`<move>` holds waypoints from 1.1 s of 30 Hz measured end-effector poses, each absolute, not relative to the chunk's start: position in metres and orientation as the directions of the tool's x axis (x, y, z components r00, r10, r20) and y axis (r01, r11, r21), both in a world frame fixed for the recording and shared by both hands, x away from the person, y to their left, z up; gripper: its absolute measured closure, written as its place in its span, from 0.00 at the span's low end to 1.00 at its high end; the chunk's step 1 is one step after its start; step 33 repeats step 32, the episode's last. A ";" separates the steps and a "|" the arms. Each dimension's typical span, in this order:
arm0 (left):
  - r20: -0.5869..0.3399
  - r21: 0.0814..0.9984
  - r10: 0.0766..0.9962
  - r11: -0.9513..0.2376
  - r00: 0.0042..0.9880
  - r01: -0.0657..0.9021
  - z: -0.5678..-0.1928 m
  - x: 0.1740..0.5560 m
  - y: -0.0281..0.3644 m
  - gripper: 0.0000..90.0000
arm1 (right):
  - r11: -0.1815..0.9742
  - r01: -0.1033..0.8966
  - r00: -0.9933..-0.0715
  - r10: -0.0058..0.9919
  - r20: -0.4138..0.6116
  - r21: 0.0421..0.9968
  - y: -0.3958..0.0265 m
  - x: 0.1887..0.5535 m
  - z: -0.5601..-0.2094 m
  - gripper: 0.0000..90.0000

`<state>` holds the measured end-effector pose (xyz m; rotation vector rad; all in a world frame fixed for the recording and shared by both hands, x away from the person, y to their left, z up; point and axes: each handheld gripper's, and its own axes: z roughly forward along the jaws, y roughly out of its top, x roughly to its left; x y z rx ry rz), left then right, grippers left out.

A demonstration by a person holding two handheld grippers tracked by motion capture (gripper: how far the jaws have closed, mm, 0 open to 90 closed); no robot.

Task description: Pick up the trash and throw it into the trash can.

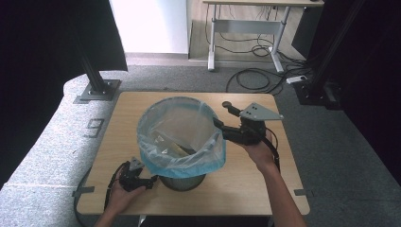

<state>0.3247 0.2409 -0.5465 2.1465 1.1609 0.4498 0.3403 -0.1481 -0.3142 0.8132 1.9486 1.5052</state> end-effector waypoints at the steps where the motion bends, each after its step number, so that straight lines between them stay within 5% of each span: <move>1: -0.006 0.682 0.836 -0.399 0.549 0.613 -0.546 0.325 0.241 0.15 | 0.188 0.137 -0.665 0.745 -0.050 0.973 -0.154 0.339 -0.317 0.38; 23: -0.005 0.685 0.840 -0.393 0.543 0.613 -0.547 0.324 0.240 0.15 | 0.152 0.290 -0.581 0.813 0.047 0.945 -0.224 0.330 -0.405 0.38; 33: -0.005 0.685 0.840 -0.393 0.543 0.613 -0.547 0.324 0.240 0.15 | 0.152 0.300 -0.573 0.818 0.051 0.942 -0.227 0.332 -0.412 0.37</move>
